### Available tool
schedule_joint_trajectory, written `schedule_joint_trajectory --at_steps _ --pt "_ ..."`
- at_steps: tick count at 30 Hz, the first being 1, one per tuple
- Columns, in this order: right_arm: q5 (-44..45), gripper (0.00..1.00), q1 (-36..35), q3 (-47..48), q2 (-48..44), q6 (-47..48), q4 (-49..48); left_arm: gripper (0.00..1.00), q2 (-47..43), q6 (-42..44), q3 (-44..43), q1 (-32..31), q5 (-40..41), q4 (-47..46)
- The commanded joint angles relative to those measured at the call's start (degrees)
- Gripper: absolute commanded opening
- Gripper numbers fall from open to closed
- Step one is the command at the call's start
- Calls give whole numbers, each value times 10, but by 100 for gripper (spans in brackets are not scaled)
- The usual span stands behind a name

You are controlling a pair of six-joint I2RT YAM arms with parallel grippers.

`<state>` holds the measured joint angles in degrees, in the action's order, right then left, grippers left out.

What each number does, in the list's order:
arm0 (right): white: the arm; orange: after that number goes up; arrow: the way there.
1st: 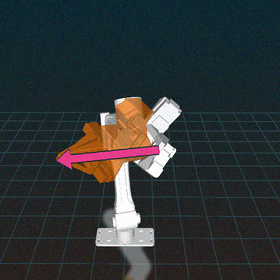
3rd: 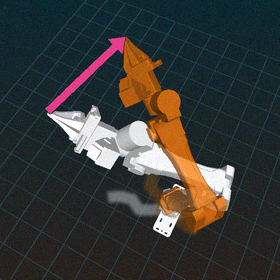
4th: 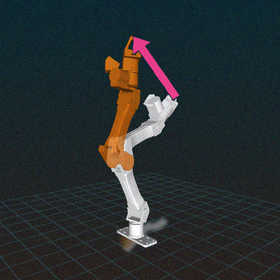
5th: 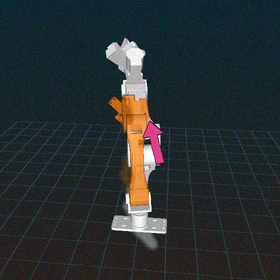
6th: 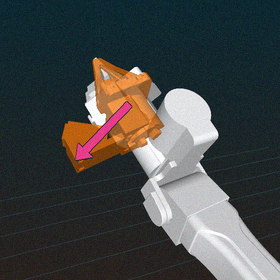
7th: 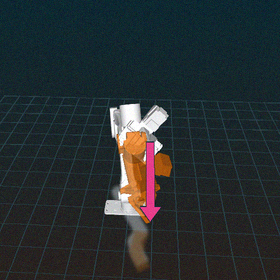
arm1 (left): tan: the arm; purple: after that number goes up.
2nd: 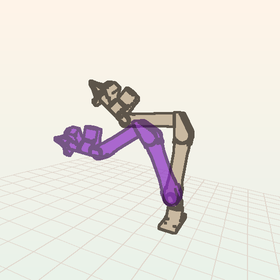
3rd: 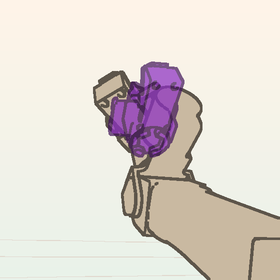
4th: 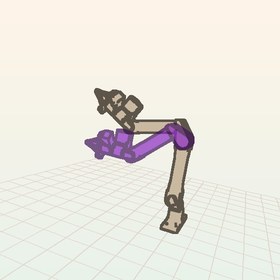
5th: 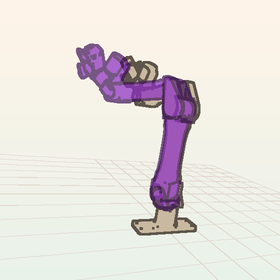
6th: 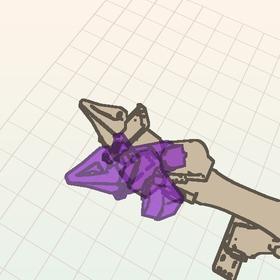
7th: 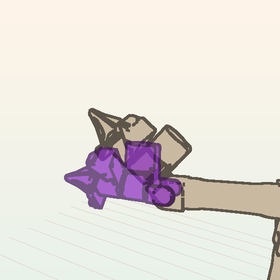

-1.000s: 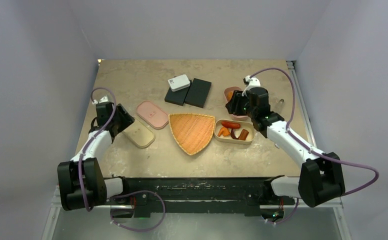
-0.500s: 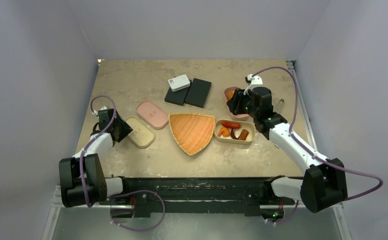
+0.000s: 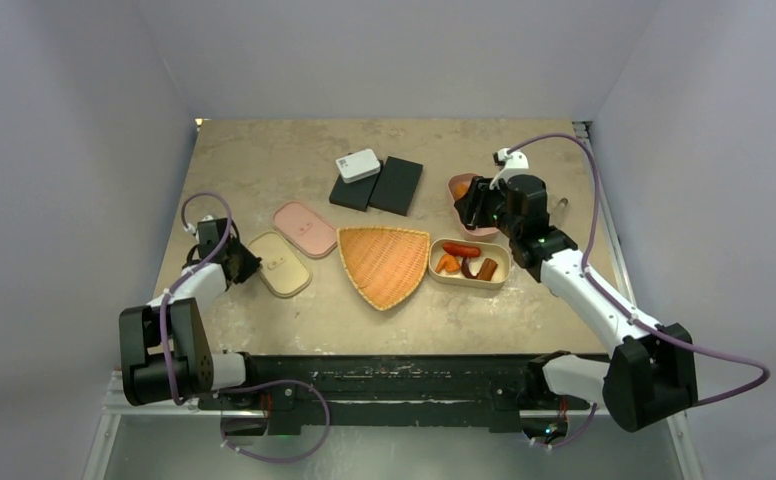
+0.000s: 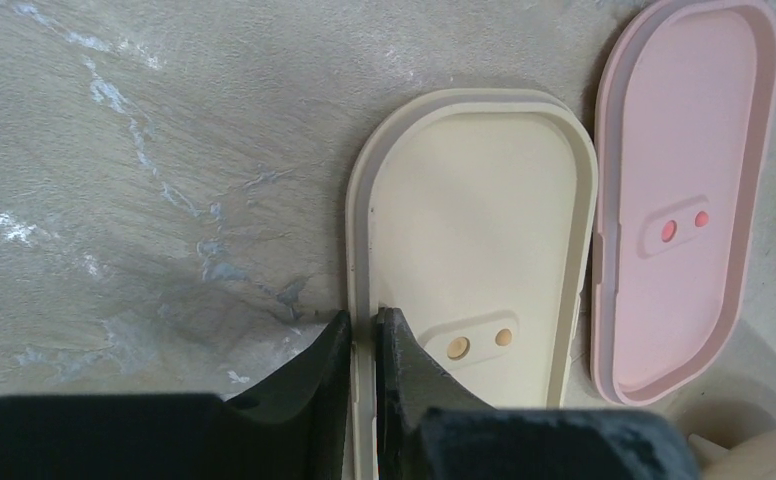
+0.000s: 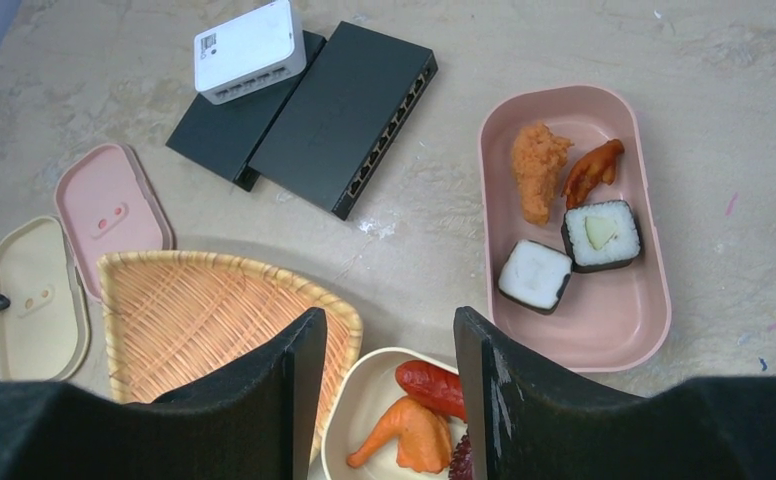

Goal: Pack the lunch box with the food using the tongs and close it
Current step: Pick up the cover from the center of the board.

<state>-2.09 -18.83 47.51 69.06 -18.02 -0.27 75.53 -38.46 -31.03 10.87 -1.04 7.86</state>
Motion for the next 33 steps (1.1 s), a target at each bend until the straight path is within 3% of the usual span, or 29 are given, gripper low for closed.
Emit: schedule_joint_trajectory --at_steps 1,5,9,19,22,27,33 --pt "10 54 0 0 -20 -4 -16 0 -22 -3 2 3 6 5" --pt "5 54 0 -2 -30 1 -10 0 -59 -1 5 4 -10 -8" --pt "-16 56 0 -7 -49 9 -7 0 -102 22 8 4 -80 -55" --pt "-227 62 -17 -20 -47 -26 -88 0 -162 55 -2 2 -147 -89" --pt "-244 63 -47 -9 -33 -38 -111 0 -162 82 -21 -27 -176 -99" --pt "-262 55 -91 15 13 -74 -149 0 -160 117 -61 -102 -228 -121" --pt "-260 59 -147 45 62 -106 -181 0 -164 63 -48 -134 -318 -227"
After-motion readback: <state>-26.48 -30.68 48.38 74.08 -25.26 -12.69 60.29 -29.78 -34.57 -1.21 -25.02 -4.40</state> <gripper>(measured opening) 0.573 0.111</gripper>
